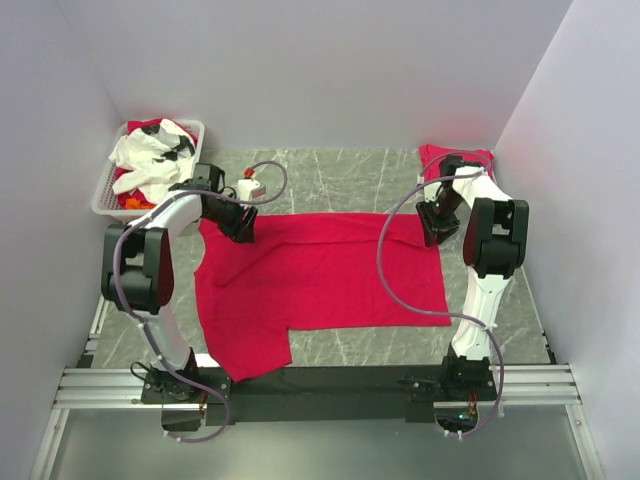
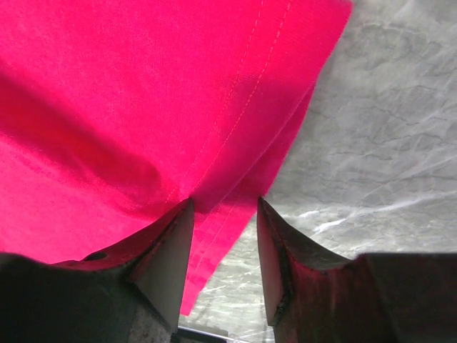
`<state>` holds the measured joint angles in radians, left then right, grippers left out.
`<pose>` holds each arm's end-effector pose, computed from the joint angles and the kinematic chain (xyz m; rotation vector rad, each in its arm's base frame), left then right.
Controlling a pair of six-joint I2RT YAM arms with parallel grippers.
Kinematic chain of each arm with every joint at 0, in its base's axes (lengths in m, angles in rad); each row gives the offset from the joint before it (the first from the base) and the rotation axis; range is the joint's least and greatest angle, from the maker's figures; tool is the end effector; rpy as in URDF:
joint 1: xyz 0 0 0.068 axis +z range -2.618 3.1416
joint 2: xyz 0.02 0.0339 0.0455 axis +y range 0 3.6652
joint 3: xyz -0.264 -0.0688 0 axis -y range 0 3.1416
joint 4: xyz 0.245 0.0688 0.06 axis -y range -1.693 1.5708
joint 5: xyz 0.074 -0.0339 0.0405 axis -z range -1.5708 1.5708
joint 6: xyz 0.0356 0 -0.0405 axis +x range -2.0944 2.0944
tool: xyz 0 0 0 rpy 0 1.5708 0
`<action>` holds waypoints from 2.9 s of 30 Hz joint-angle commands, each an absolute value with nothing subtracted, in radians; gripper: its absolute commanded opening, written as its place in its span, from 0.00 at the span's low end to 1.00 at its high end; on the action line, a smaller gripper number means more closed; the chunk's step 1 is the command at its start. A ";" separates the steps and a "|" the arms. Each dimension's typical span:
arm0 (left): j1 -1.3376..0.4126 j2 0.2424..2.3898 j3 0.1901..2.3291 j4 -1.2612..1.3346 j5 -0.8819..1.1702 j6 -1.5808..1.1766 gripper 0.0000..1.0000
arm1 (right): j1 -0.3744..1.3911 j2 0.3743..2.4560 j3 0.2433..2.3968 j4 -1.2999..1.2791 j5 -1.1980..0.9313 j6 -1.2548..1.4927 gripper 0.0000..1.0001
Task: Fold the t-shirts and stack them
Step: Fold the tshirt
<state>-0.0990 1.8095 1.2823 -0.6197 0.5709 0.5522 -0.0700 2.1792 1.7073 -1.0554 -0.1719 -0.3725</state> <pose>0.3634 -0.0554 0.2039 0.9655 2.3579 -0.6042 0.4205 -0.0234 0.1632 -0.4655 3.0163 0.2420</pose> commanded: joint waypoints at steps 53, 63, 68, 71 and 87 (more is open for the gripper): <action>-0.150 1.918 1.440 -0.678 0.594 0.569 0.01 | -0.170 2.210 1.760 -1.220 -0.388 -0.173 0.50; -0.150 1.908 1.431 -0.681 0.600 0.568 0.01 | -0.169 2.272 1.755 -1.192 -0.500 -0.138 0.51; -0.150 1.904 1.431 -0.696 0.612 0.575 0.01 | -0.170 2.296 1.766 -1.195 -0.512 -0.135 0.37; -0.149 1.879 1.434 -0.739 0.632 0.601 0.01 | -0.175 2.290 1.792 -1.206 -0.500 -0.141 0.17; -0.141 1.687 1.327 -0.959 0.669 0.799 0.01 | -0.183 2.301 1.940 -1.255 -0.445 -0.210 0.00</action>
<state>-0.1444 1.7252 1.3365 -0.8867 0.6189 0.7345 -0.1764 2.2951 1.8984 -1.2316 -0.4633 -0.1753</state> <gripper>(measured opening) 0.013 0.020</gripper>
